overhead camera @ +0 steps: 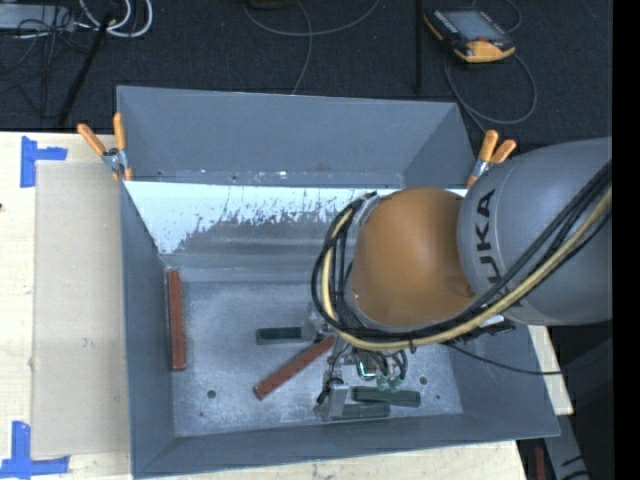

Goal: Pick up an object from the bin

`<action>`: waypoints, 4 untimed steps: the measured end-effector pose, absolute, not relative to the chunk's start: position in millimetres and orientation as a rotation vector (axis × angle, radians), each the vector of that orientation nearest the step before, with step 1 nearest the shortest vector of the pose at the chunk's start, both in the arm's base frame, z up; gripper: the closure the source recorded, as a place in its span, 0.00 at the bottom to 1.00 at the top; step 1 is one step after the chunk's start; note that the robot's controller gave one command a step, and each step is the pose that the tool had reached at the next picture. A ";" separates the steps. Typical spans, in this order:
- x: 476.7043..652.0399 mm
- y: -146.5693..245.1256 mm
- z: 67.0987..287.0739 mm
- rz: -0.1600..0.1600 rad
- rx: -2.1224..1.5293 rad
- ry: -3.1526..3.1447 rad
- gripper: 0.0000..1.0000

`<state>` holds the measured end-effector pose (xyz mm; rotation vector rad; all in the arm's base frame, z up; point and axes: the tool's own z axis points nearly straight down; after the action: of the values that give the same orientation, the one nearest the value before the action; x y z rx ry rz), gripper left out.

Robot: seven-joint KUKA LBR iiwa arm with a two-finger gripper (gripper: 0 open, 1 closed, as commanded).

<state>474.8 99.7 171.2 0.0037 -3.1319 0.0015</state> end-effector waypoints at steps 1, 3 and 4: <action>535.0 108.0 67.0 0.000 0.201 -3.134 0.00; 521.1 114.3 106.3 -0.001 0.532 -3.097 0.00; 517.5 113.1 68.2 -0.002 0.489 -3.102 0.00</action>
Offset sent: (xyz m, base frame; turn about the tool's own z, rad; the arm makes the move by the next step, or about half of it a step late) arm 0.0598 0.0078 -0.1012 -0.1249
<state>517.5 113.1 68.2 0.4892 -3.1017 -0.0020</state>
